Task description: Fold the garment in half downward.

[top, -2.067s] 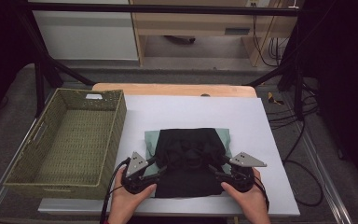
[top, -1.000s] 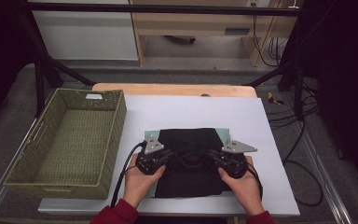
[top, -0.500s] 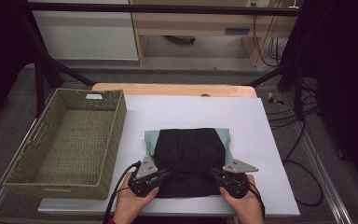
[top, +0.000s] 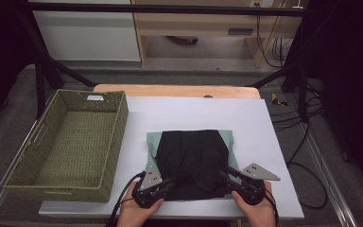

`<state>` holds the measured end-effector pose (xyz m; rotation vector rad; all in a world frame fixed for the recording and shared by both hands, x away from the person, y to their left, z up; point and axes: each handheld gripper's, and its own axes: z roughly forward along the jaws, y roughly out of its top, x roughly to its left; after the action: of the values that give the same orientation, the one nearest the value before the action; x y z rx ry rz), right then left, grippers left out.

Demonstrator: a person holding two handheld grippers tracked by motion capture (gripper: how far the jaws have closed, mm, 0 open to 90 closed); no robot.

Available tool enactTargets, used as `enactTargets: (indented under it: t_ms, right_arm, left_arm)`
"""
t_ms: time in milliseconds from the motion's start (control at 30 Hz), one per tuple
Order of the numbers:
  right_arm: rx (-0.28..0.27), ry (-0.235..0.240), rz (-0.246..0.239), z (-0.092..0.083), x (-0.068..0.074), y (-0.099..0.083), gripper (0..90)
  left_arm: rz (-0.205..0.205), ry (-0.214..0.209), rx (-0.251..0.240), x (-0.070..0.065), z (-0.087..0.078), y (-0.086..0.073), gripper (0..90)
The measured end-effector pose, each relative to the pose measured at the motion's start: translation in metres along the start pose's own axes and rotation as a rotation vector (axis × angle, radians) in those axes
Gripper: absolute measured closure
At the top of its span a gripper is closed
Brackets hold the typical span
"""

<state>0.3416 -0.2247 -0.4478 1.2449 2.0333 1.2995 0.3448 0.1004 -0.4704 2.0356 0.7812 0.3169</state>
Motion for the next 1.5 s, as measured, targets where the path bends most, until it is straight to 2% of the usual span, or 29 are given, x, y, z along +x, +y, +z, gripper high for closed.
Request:
enactTargets:
  t_ms: [133,233,333,400,500,567,633,733,767,867,933,1067,1200,1300,1400,1500]
  right_arm:
    - [0.015,-0.033,0.026,0.004,-0.008,-0.002,61.7]
    - [0.036,-0.044,0.04,0.011,-0.014,-0.005,60.1]
    - [0.065,-0.056,0.044,0.017,-0.016,-0.008,58.0]
    - [0.074,-0.062,0.051,0.018,-0.016,-0.009,56.9]
    - [0.081,-0.07,0.062,0.019,-0.016,-0.011,54.9]
    - [0.088,-0.071,0.064,0.021,-0.016,-0.011,52.6]
    - [0.087,-0.066,0.067,0.023,-0.015,-0.011,50.9]
    - [0.114,-0.059,0.06,0.028,-0.014,-0.013,48.9]
    - [0.129,-0.059,0.056,0.03,-0.013,-0.013,48.7]
    - [0.149,-0.07,0.047,0.03,-0.011,-0.015,51.5]
    - [0.152,-0.061,0.042,0.028,-0.01,-0.016,55.0]
    - [0.165,-0.043,0.042,0.03,-0.009,-0.016,66.3]
    - [0.172,-0.032,0.024,0.031,-0.009,-0.016,79.0]
    - [0.172,-0.03,0.02,0.028,-0.008,-0.016,84.8]
    - [0.16,-0.022,0.014,0.027,-0.007,-0.015,85.9]
    - [0.146,-0.017,0.028,0.025,-0.009,-0.014,86.0]
  left_arm:
    - [-0.012,0.014,-0.03,0.003,-0.01,0.007,67.4]
    - [-0.02,0.039,-0.066,0.009,-0.024,0.012,65.2]
    - [-0.02,0.086,-0.08,0.016,-0.035,0.015,64.1]
    - [-0.041,0.119,-0.069,0.022,-0.037,0.012,62.3]
    - [-0.067,0.146,-0.027,0.028,-0.029,0.005,57.2]
    - [-0.079,0.139,-0.015,0.029,-0.023,0.002,54.8]
    - [-0.068,0.139,-0.005,0.025,-0.019,0.002,53.2]
    - [-0.052,0.153,0.001,0.024,-0.016,0.002,51.5]
    - [-0.05,0.166,0.032,0.026,-0.01,0.001,50.4]
    - [-0.07,0.15,0.061,0.028,-0.001,-0.004,50.0]
    - [-0.06,0.139,0.079,0.027,0.005,-0.004,50.1]
    - [-0.043,0.134,0.101,0.027,0.011,-0.004,55.9]
    - [-0.045,0.148,0.097,0.031,0.009,-0.006,73.4]
    - [-0.062,0.139,0.075,0.035,0.004,-0.008,86.1]
    - [-0.056,0.143,0.059,0.035,-0.001,-0.007,88.8]
    - [-0.056,0.152,0.045,0.037,-0.009,-0.006,89.0]
